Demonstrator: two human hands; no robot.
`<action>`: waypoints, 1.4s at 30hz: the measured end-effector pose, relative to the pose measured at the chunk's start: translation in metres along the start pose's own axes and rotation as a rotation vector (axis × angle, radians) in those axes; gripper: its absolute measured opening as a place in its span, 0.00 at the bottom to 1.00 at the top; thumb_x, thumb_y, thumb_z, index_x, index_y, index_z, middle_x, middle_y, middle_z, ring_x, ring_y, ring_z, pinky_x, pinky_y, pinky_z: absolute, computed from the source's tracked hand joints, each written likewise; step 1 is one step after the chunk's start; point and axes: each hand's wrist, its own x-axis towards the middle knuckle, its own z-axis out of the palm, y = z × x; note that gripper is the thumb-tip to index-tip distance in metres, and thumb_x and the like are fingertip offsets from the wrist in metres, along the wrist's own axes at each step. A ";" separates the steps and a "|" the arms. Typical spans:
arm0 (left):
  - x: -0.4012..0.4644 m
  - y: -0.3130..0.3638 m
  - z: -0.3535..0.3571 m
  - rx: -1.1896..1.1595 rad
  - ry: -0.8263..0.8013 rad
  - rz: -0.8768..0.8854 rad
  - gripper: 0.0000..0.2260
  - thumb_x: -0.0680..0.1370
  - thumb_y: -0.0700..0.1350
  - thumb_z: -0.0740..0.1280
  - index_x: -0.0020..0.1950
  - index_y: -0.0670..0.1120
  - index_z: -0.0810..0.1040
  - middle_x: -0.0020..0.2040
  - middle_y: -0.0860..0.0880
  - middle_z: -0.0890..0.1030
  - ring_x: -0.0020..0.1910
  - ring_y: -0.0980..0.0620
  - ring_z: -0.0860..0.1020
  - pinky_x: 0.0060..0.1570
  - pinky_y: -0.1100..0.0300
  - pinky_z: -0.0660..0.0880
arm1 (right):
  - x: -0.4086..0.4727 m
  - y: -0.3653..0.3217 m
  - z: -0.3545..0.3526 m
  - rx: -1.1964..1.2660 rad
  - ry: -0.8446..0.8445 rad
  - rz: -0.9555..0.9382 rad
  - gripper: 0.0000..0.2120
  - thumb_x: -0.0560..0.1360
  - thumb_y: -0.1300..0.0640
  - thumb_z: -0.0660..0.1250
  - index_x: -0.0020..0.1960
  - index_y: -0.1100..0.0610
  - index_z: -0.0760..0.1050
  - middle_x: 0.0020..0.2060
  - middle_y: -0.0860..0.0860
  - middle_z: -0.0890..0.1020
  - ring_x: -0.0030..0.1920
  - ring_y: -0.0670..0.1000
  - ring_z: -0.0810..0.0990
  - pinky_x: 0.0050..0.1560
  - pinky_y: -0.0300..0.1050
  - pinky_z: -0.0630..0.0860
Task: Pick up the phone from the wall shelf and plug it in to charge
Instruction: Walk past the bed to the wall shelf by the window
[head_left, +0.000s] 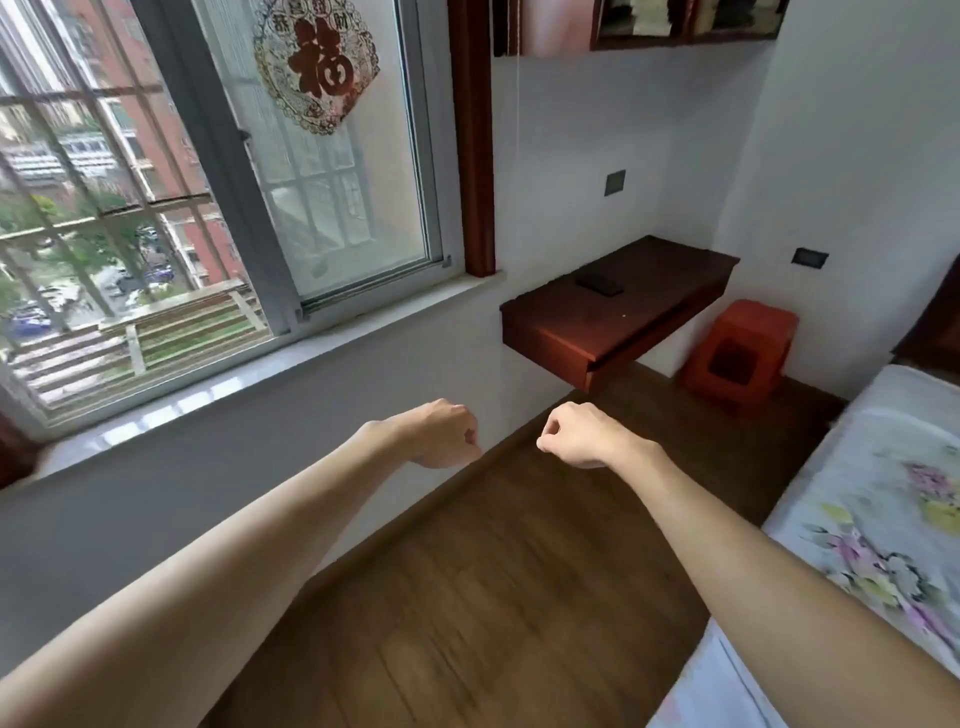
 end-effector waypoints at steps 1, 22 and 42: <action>0.023 -0.003 -0.009 0.002 -0.002 0.007 0.12 0.81 0.47 0.61 0.56 0.43 0.81 0.52 0.44 0.82 0.50 0.47 0.80 0.38 0.62 0.71 | 0.018 0.006 -0.008 0.012 0.006 0.013 0.14 0.79 0.52 0.64 0.58 0.58 0.83 0.59 0.56 0.84 0.58 0.57 0.82 0.61 0.54 0.79; 0.473 0.043 -0.123 0.124 -0.155 0.374 0.15 0.81 0.50 0.61 0.62 0.45 0.78 0.58 0.46 0.81 0.50 0.49 0.78 0.45 0.57 0.75 | 0.289 0.200 -0.171 0.055 0.109 0.419 0.10 0.76 0.55 0.63 0.36 0.50 0.76 0.48 0.54 0.85 0.45 0.57 0.83 0.41 0.46 0.74; 0.805 0.196 -0.192 0.041 -0.227 0.340 0.17 0.81 0.50 0.61 0.66 0.43 0.77 0.60 0.44 0.81 0.54 0.47 0.80 0.52 0.56 0.76 | 0.519 0.452 -0.333 0.038 0.034 0.375 0.14 0.78 0.55 0.63 0.34 0.55 0.76 0.49 0.55 0.86 0.45 0.56 0.85 0.50 0.56 0.82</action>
